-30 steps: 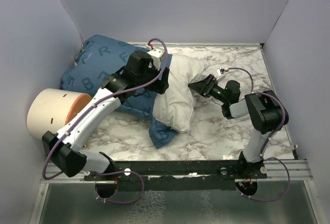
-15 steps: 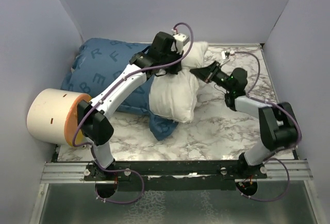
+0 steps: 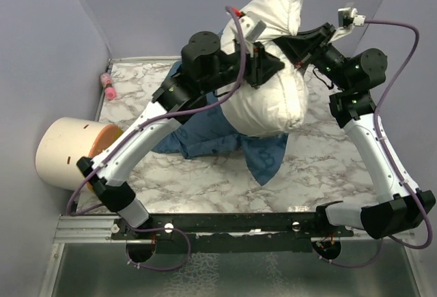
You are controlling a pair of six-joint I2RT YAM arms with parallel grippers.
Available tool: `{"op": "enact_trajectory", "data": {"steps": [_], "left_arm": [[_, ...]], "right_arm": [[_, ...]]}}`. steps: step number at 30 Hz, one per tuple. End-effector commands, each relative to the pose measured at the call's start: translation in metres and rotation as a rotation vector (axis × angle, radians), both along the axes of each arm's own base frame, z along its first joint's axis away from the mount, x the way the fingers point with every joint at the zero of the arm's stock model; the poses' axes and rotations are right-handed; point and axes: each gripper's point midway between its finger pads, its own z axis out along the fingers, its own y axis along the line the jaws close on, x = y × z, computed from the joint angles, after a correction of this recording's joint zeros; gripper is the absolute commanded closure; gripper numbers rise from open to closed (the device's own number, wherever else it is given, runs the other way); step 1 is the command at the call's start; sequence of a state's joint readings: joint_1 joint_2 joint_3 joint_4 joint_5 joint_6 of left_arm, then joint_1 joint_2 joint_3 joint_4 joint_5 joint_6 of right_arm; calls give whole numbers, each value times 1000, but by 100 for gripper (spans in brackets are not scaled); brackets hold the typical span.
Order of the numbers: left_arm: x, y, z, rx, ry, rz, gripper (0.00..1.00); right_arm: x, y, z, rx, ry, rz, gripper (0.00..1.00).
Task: Put the pillow into the pillowcase
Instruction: Stuff the pillow into the pillowcase.
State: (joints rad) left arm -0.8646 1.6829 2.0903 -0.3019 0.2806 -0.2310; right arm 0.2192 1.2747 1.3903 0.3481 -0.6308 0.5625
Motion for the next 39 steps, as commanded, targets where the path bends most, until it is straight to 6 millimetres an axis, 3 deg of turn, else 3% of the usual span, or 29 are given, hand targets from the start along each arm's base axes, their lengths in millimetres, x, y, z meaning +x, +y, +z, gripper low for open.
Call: {"op": "enact_trajectory", "data": {"steps": [1, 3, 5, 10, 13, 16, 18, 20, 23, 27, 31, 33, 34, 36, 39], "left_arm": [[9, 64, 0, -55, 37, 200, 67], [7, 97, -1, -55, 44, 299, 46], [0, 119, -3, -21, 50, 353, 33], [-6, 128, -21, 119, 108, 359, 7], [0, 129, -44, 217, 143, 381, 1], [20, 142, -72, 326, 147, 496, 1], [38, 164, -96, 437, 139, 639, 5], [54, 188, -117, 522, 136, 755, 17], [74, 221, -138, 543, 177, 832, 67], [87, 245, -139, 517, 193, 869, 100], [88, 247, -130, 485, 191, 840, 100], [86, 246, -124, 468, 187, 821, 100], [84, 246, -121, 457, 185, 815, 100], [79, 245, -113, 434, 174, 800, 100], [72, 247, -102, 409, 164, 793, 100]], "right_arm": [[-14, 39, 13, -44, -104, 98, 99], [-10, 61, 6, -73, -83, 140, 99], [-9, 82, 3, -81, -77, 167, 99], [-11, 131, 1, -90, -73, 226, 98], [-10, 150, -5, -91, -57, 266, 97], [-13, 165, -9, -89, -44, 320, 96], [-15, 168, -10, -92, -46, 339, 95], [-20, 163, -5, -92, -62, 327, 92], [-26, 151, 1, -108, -89, 280, 79], [-30, 117, 5, -101, -81, 205, 65], [-21, 60, -12, -63, 2, 121, 53], [-10, 35, -30, -56, 65, 57, 43], [-2, 27, -49, -60, 117, 30, 35], [13, 24, -81, -66, 203, 15, 22], [34, 40, -133, -57, 321, 87, 18]]}}
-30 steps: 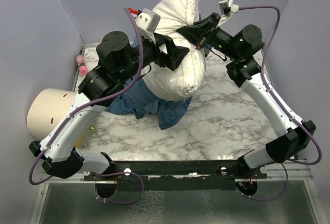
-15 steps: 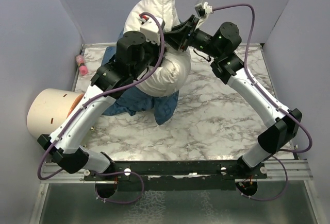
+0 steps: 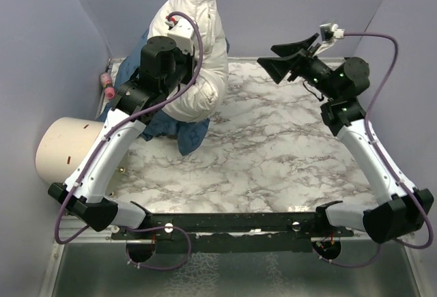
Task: Put the pillow into the pillowcase
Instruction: Stuff the pillow into the pillowcase.
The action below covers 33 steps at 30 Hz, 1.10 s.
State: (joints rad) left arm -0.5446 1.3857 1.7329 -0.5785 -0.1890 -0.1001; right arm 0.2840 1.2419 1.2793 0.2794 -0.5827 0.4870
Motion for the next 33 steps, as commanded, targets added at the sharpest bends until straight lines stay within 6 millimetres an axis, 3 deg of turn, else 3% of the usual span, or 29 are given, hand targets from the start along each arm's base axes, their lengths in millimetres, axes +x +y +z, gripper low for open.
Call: {"op": "enact_trajectory", "data": {"steps": [1, 5, 8, 13, 20, 24, 28, 33], "left_arm": [[-18, 22, -3, 44, 41, 20, 100], [-26, 24, 1, 31, 43, 12, 100], [-31, 25, 0, 26, 48, 4, 100], [-35, 25, 0, 23, 51, -3, 100], [-36, 23, -2, 19, 58, -17, 100], [-38, 21, -1, 9, 57, -26, 100], [-39, 26, -2, 24, 59, -11, 100], [-40, 27, -5, 34, 65, -11, 100]], "right_arm": [[40, 31, -98, 17, 267, 105, 18], [79, 53, -147, 26, 373, 66, 18], [93, 65, -172, 35, 431, 68, 18], [80, 99, -180, 37, 435, 155, 19], [75, 114, -189, 44, 462, 179, 19], [98, 126, -203, 0, 513, 126, 26], [132, 129, -225, -58, 560, 36, 41], [136, 136, -236, -74, 556, 54, 43]]}}
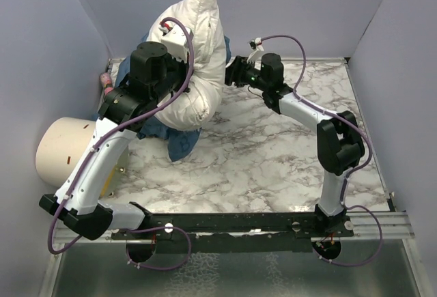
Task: Put the pillow into the pillowcase
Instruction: Stuff the pillow into the pillowcase.
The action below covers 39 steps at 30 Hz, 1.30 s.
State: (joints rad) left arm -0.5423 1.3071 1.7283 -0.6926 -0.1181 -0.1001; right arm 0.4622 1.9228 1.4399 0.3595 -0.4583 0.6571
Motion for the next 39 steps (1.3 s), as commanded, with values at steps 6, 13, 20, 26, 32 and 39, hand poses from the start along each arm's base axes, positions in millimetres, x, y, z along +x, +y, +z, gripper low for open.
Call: {"op": "enact_trajectory", "data": {"steps": [6, 13, 20, 26, 32, 39], "left_arm": [[3, -1, -21, 11, 46, -23, 100], [66, 23, -106, 133, 130, 153, 100], [108, 28, -136, 294, 155, 281, 100], [74, -39, -267, 502, 445, 19, 100], [65, -51, -246, 368, 374, -24, 100], [58, -36, -192, 370, 298, -3, 100]], "right_arm": [[-8, 19, 7, 18, -62, 71, 96], [-57, -133, 41, -72, -223, -434, 99], [-102, -194, 12, -62, -163, -531, 99], [-115, -172, -9, 38, -122, -411, 99], [-93, -157, -76, 13, 76, -381, 33], [-64, -122, -141, 123, 280, -300, 3]]}}
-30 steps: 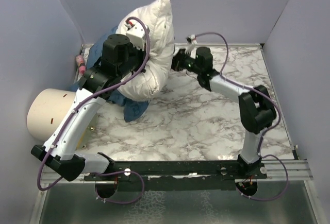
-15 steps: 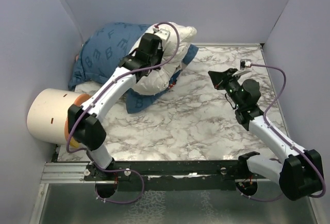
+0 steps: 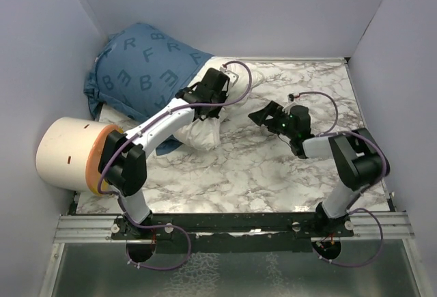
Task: Put the pillow into the pillowcase
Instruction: Stuff the pillow into the pillowcase.
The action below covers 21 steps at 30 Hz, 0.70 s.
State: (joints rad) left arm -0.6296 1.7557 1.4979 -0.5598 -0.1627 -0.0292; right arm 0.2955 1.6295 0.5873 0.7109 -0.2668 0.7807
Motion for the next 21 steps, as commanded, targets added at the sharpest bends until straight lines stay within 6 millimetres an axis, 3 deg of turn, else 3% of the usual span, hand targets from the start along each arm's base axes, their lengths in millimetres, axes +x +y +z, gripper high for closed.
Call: {"op": "enact_trajectory", "data": {"steps": [1, 5, 10, 16, 21], "left_arm": [[5, 32, 74, -1, -157, 64, 100], [-3, 42, 129, -38, -259, 60, 100], [-19, 56, 179, -59, -345, 48, 100], [-37, 79, 209, -45, -407, 71, 100], [-46, 85, 225, -66, -437, 72, 100]], "right_arm": [[20, 29, 7, 151, -19, 44, 3], [44, 35, 4, 146, -25, 11, 2], [82, 50, 24, 263, -124, 1, 0], [104, 63, 47, 391, -285, 37, 0], [95, 89, 37, 565, -239, 123, 0]]}}
